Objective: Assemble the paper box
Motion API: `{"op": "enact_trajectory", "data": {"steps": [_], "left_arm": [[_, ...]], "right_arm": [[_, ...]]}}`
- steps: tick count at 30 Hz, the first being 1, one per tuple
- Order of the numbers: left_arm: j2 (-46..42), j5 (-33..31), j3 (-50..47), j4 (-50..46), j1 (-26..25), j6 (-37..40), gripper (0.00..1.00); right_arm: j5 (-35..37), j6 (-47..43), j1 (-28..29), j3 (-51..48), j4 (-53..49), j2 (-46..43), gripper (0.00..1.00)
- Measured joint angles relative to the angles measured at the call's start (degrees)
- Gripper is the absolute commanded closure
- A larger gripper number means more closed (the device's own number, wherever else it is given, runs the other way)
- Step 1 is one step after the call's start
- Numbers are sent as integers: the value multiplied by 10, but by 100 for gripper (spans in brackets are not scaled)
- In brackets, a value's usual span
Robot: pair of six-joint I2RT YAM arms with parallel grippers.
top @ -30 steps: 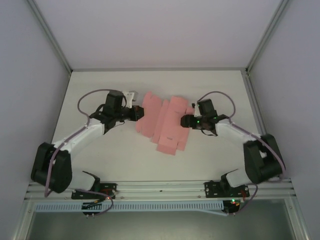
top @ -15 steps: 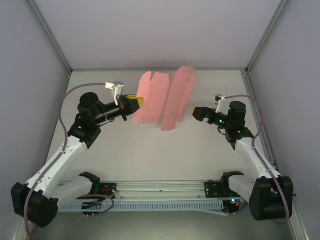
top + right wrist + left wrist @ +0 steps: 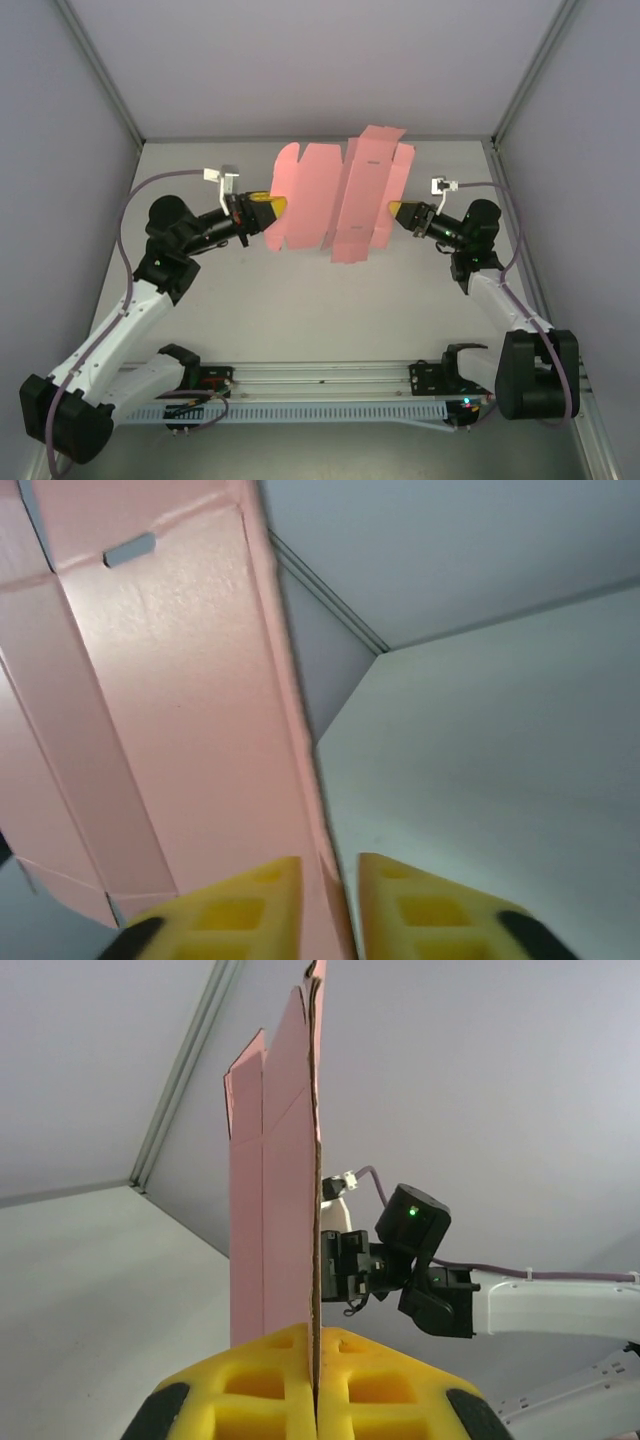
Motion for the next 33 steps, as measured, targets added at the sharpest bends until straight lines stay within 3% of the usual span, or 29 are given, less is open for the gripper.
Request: {"op": "enact_trajectory", "data": {"steps": [3, 6, 7, 8, 9, 10, 18, 21, 26, 33], "left_arm": [[-7, -20, -7, -4, -1, -4, 100], [-16, -56, -9, -33, -1, -3, 100], [-19, -72, -10, -47, -1, -1, 75], [-22, -90, -10, -66, -1, 4, 43], [-26, -107, -11, -85, -1, 7, 18], [-30, -133, -13, -111, -1, 9, 0], [-52, -395, -30, -370, -1, 15, 0], [-51, -445, -30, -433, -1, 16, 0], [-27, -453, -16, -458, -1, 29, 0], [43, -419, 33, -434, -1, 68, 0]], "right_arm": [[-7, -2, 0, 0, 4, 0, 100], [-12, -11, 0, 0, -1, -4, 100], [-13, -21, 0, 1, -12, -7, 100], [-15, -36, 0, 2, -30, -11, 100], [-15, -56, 1, 6, -57, -15, 100], [-12, -84, 5, 14, -100, -20, 100], [86, -285, 85, 102, -412, 16, 100], [155, -333, 103, 133, -500, 84, 100], [319, -424, 145, 183, -588, 154, 100], [451, -635, 242, 184, -555, 148, 100]]}}
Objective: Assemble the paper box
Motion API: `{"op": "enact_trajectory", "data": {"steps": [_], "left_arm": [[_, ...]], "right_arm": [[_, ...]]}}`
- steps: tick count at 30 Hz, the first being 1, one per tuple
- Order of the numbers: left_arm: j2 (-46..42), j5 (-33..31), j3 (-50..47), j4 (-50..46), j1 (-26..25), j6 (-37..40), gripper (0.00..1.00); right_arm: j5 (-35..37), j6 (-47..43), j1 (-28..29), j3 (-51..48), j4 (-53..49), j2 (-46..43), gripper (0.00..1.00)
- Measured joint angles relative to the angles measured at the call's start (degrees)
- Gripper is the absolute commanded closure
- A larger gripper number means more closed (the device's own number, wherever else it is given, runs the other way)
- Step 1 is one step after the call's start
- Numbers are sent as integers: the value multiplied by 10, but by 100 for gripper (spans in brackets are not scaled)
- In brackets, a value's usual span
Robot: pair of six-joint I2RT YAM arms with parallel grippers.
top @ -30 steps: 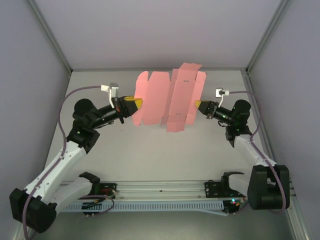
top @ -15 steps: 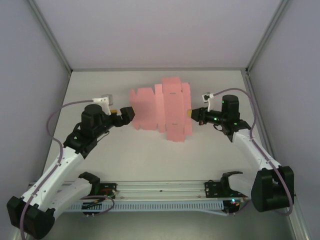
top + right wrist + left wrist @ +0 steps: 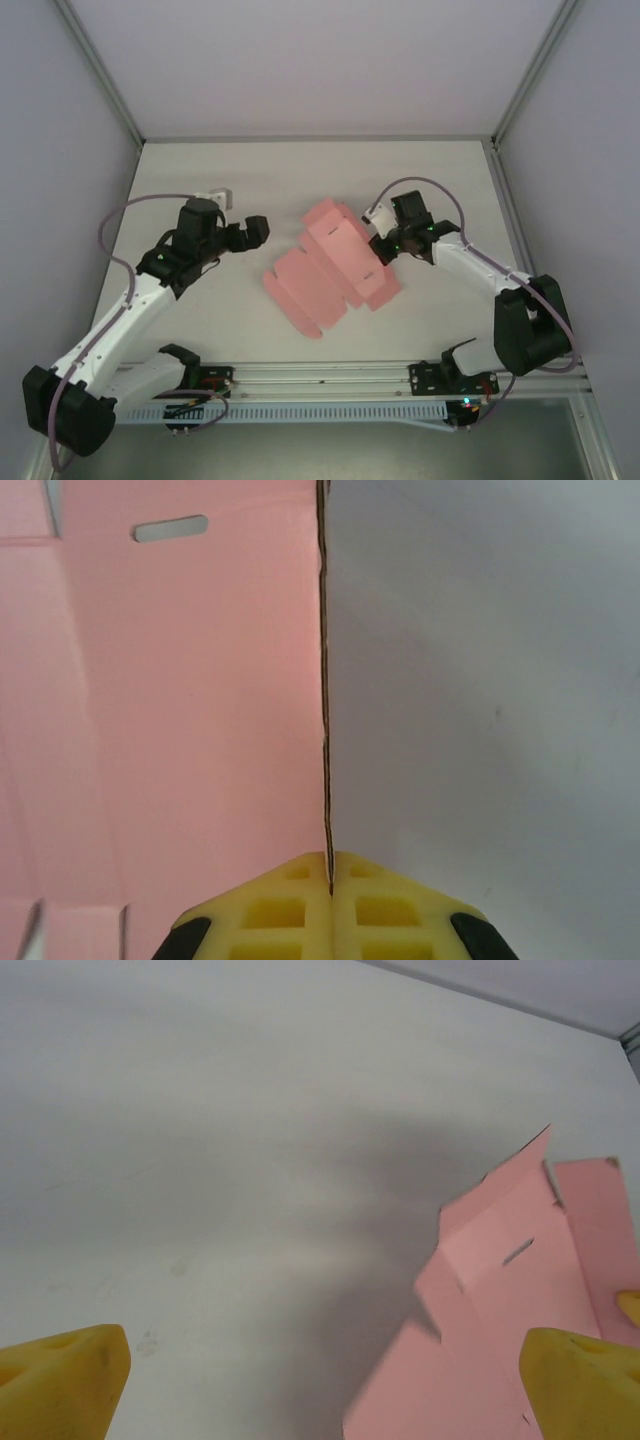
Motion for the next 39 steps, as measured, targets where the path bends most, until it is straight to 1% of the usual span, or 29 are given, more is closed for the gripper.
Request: {"op": "enact_trajectory", "data": {"steps": [3, 6, 9, 13, 20, 26, 31, 34, 39], "left_arm": [[38, 15, 26, 15, -1, 16, 0], [76, 23, 52, 28, -1, 31, 0], [119, 28, 74, 39, -1, 45, 0], [170, 49, 92, 53, -1, 59, 0], [251, 132, 120, 94, -3, 87, 0], [294, 184, 125, 115, -16, 121, 0], [322, 202, 134, 114, -23, 148, 0], [329, 202, 136, 111, -29, 161, 0], [339, 202, 146, 109, -52, 185, 0]], "right_arm": [[52, -90, 42, 0, 27, 0, 100], [94, -163, 71, -4, 64, 0, 100], [117, -214, 82, -26, 114, -3, 100], [126, -255, 88, -45, 139, -12, 100], [133, -276, 91, -45, 148, -20, 100], [139, -275, 92, -38, 140, -20, 100], [139, -274, 92, -30, 133, -20, 100], [139, -273, 92, -26, 132, -20, 100], [134, -261, 92, -23, 130, -30, 100]]}}
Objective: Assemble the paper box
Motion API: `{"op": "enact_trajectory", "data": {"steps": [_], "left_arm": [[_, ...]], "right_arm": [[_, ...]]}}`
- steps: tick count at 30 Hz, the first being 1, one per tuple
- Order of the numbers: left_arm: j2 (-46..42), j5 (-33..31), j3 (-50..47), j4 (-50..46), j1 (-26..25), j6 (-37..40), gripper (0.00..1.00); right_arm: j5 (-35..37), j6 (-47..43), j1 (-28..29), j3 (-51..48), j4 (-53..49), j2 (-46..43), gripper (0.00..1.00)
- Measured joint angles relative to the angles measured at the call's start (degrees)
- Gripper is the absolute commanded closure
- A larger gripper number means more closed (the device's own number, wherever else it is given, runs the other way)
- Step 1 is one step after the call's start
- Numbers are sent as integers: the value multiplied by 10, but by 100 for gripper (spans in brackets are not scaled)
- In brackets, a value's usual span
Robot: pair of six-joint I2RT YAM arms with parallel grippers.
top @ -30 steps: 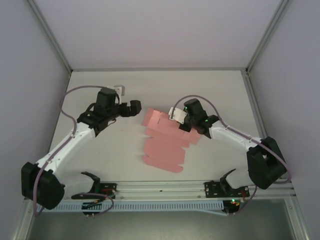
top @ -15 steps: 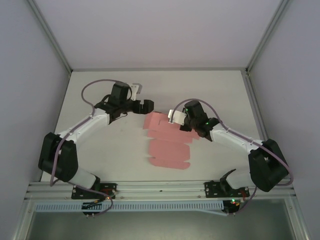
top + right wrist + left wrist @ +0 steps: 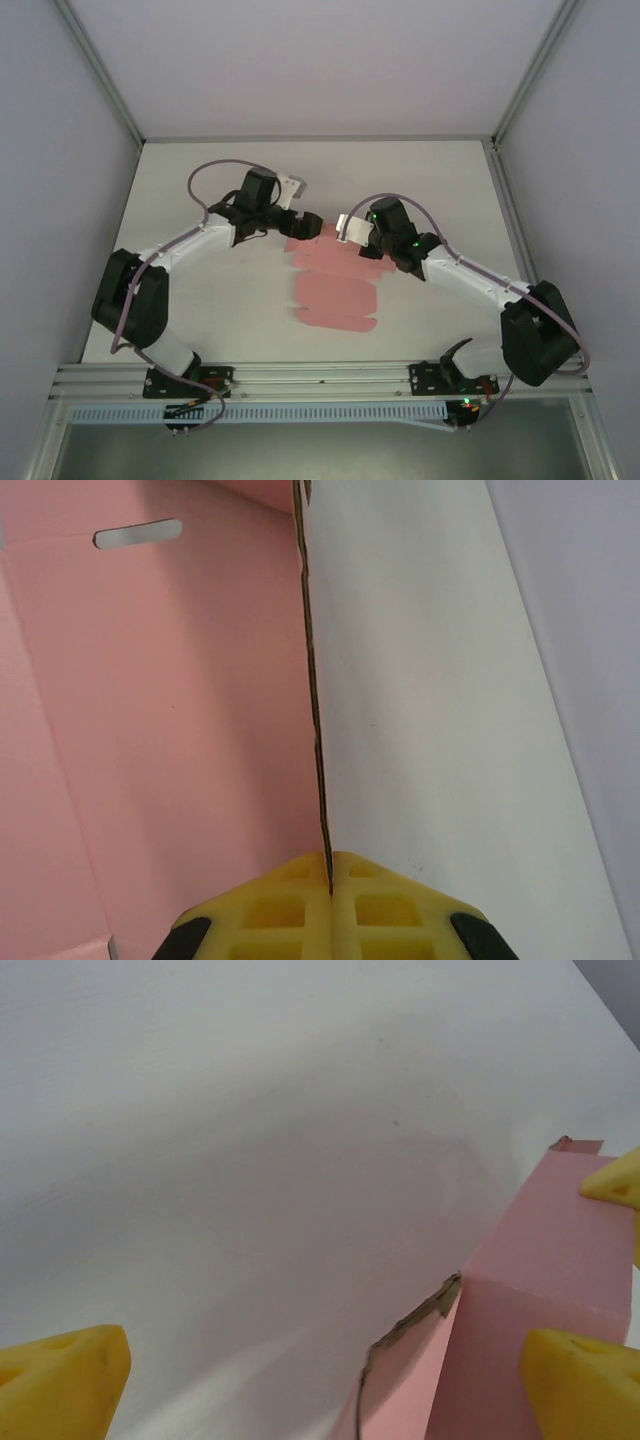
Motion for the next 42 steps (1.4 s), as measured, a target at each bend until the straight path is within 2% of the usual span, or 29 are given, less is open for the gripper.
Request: {"op": "enact_trajectory", "data": {"steps": [8, 15, 18, 26, 38, 42], "left_arm": [[8, -25, -3, 41, -30, -3, 0], [-10, -154, -71, 169, -84, -87, 0], [-12, -180, -81, 202, -93, -114, 0], [-47, -183, -97, 216, -97, -129, 0], [-230, -136, -181, 178, -47, -133, 0], [-277, -123, -212, 156, -10, -139, 0]], "right_arm": [[-5, 41, -1, 12, -27, -3, 100], [-34, 106, -8, 13, -57, -3, 100], [-37, 121, -8, 5, -43, -10, 100], [24, 116, 8, -69, 78, -67, 100], [36, 113, 15, -68, 97, -57, 100], [37, 113, 15, -68, 98, -58, 100]]}}
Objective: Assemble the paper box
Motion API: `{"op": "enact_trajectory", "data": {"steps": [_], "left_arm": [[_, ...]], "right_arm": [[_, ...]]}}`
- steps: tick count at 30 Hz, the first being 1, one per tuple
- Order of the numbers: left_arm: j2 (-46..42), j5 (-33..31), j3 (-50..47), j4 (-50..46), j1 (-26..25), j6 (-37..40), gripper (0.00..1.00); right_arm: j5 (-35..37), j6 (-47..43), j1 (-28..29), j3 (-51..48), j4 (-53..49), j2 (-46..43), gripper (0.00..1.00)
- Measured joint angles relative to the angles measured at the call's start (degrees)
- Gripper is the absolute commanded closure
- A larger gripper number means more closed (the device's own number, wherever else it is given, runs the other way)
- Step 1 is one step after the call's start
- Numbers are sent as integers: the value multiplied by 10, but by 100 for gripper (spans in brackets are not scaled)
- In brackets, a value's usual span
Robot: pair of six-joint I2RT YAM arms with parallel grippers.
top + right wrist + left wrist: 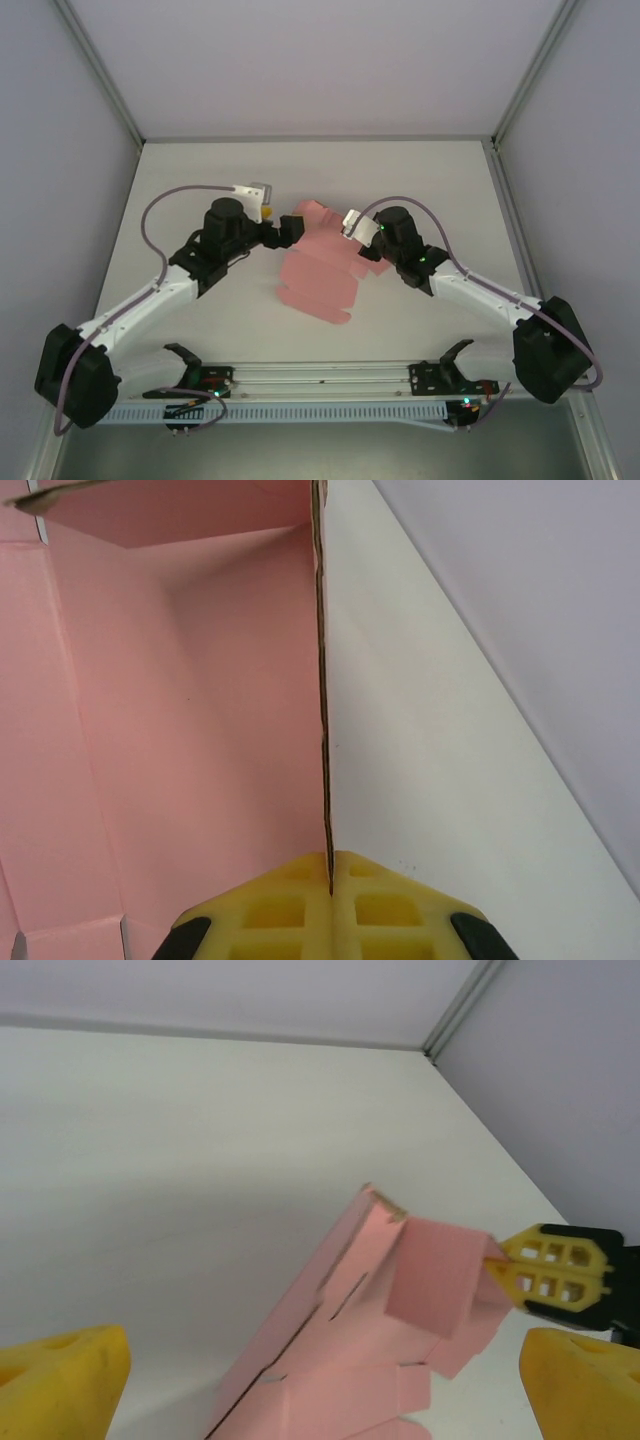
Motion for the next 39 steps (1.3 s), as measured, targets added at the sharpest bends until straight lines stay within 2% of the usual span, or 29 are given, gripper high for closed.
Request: {"op": "enact_trajectory", "data": {"steps": [4, 9, 11, 16, 20, 25, 26, 30, 32, 34, 39], "left_arm": [[-20, 42, -54, 6, 50, -13, 3], [-14, 106, -116, 47, 65, -27, 21], [-3, 125, -127, 73, 68, -32, 25], [36, 163, -138, 139, 74, -37, 47], [71, 185, -138, 179, 75, -38, 52], [107, 201, -138, 200, 75, -35, 52], [114, 203, -138, 204, 75, -35, 55], [142, 212, -137, 220, 76, -37, 78], [150, 221, -137, 230, 76, -38, 84], [151, 228, -137, 238, 76, -38, 97], [151, 220, -136, 243, 68, -31, 100]], "right_arm": [[0, 0, 0, 0, 0, 0, 100], [-1, 2, 0, 0, 0, 0, 100], [-2, 3, 0, 0, 0, 0, 100], [-3, 5, 0, 0, 0, 0, 100], [-5, 5, 0, 0, 0, 0, 100], [-6, 10, 0, 0, 0, 0, 100], [-7, 11, 0, 0, 0, 0, 100], [-9, 11, 0, 0, 0, 0, 100], [-11, 15, 0, 0, 0, 0, 100], [-10, 20, 0, 0, 0, 0, 100], [-10, 40, -2, 0, -1, 0, 100]]}}
